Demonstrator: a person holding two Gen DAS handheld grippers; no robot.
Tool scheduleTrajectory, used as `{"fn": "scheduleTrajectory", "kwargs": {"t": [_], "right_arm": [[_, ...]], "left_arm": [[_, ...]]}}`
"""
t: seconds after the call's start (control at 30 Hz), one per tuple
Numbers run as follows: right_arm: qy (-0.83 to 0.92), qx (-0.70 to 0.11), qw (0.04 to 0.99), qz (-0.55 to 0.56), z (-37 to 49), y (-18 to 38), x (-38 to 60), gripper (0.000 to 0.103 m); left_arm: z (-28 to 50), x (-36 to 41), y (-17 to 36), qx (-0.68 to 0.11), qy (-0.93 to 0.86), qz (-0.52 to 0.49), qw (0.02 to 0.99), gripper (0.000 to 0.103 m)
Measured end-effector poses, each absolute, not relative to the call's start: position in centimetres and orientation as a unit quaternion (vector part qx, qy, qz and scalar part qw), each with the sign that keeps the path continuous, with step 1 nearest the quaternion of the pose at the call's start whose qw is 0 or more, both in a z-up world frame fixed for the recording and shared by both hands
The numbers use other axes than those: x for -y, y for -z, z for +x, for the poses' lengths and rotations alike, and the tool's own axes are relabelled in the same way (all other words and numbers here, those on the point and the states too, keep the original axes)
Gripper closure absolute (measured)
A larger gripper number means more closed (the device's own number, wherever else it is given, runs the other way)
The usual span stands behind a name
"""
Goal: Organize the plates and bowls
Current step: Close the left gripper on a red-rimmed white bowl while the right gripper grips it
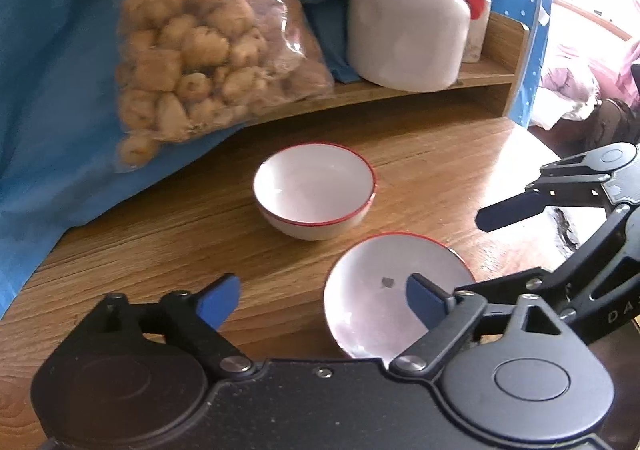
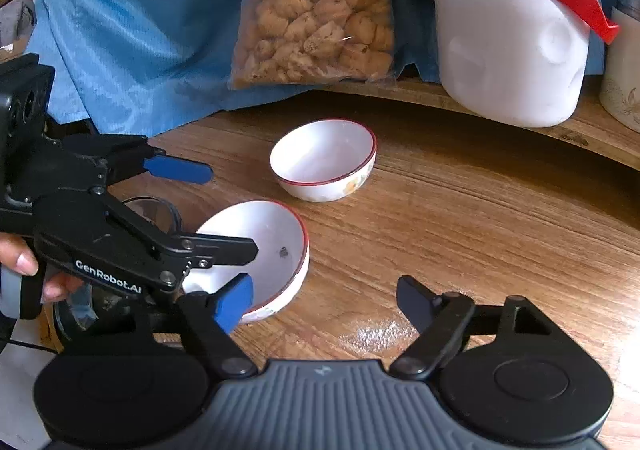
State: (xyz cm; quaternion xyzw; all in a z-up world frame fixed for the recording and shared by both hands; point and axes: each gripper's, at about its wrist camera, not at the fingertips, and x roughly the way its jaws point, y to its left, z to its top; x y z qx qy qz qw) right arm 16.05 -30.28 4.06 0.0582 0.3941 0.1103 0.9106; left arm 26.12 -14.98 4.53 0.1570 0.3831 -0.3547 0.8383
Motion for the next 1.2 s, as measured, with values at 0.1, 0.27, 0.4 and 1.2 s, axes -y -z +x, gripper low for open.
{"fn": "scheduleTrajectory", "kwargs": {"t": [0.1, 0.27, 0.4, 1.2], "right_arm": [[-0.114, -0.392, 0.911, 0.063, 16.0, -3.9, 30.6, 0.024], [-0.107, -0.384, 0.915, 0.067, 16.0, -3.7, 31.3, 0.024], [-0.102, -0.382, 0.916, 0.065, 16.1, -3.6, 31.8, 0.024], [-0.107, -0.428, 0.898, -0.006, 16.2, -3.5, 27.4, 0.071]], "left_arm": [[26.1, 15.4, -4.4, -0.393, 0.356, 0.156, 0.833, 0.033], [26.0, 15.8, -3.7, -0.405, 0.352, 0.159, 0.828, 0.061], [25.9, 15.8, -3.6, -0.408, 0.353, 0.145, 0.830, 0.069], [23.9, 14.7, -3.5, -0.415, 0.330, 0.083, 0.844, 0.088]]}}
